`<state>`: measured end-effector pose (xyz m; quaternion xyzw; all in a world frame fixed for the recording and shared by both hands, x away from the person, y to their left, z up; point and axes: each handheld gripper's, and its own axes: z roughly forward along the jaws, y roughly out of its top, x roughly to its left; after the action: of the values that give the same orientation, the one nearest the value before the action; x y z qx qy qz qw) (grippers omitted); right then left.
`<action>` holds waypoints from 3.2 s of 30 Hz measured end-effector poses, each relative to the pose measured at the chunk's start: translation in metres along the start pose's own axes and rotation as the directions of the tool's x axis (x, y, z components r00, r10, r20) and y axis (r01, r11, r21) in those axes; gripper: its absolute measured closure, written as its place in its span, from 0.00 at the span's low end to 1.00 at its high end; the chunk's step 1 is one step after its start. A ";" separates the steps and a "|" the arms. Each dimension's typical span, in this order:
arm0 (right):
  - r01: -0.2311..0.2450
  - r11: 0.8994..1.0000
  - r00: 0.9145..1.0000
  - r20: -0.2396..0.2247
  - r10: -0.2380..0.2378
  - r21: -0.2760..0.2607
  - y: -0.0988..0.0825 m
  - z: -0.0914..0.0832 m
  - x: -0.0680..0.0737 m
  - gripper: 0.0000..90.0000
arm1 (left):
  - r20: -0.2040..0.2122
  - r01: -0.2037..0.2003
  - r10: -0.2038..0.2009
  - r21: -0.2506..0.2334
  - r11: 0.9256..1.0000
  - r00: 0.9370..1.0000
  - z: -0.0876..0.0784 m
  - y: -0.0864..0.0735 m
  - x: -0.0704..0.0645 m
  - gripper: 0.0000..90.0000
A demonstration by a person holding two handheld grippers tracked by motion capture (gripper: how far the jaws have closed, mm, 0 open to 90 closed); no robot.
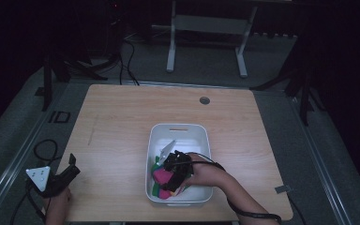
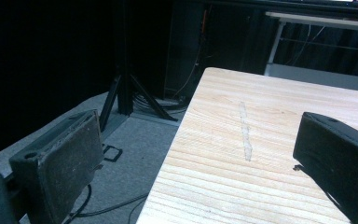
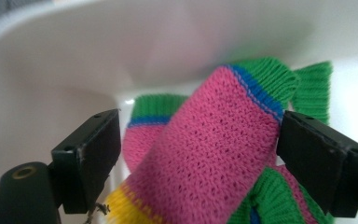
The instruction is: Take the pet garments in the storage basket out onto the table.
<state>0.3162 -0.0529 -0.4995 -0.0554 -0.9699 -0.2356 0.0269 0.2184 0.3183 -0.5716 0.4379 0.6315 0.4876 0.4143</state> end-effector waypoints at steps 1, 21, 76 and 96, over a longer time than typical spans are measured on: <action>-0.002 1.000 1.000 0.003 0.002 0.011 0.001 0.003 0.000 0.14 | 0.000 0.000 0.000 0.000 1.000 1.000 0.000 0.000 0.000 0.02; 0.099 0.976 0.985 0.122 -0.124 0.193 0.002 0.036 0.012 0.29 | -0.001 -0.004 0.004 0.000 1.000 1.000 0.000 0.000 0.000 0.02; 0.015 0.939 0.896 0.421 0.139 -0.343 -0.062 -0.199 -0.008 0.76 | -0.011 -0.007 0.007 0.003 1.000 1.000 0.001 0.000 -0.001 0.02; -0.113 0.910 0.811 0.493 0.317 -0.399 -0.139 -0.231 -0.023 0.76 | -0.014 -0.013 0.013 0.003 1.000 1.000 0.000 0.000 -0.001 0.02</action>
<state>0.3282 -0.2835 -0.3592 -0.2353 -0.8659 -0.3740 -0.2346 0.2190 0.3171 -0.5715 0.4393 0.6320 0.4925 0.4061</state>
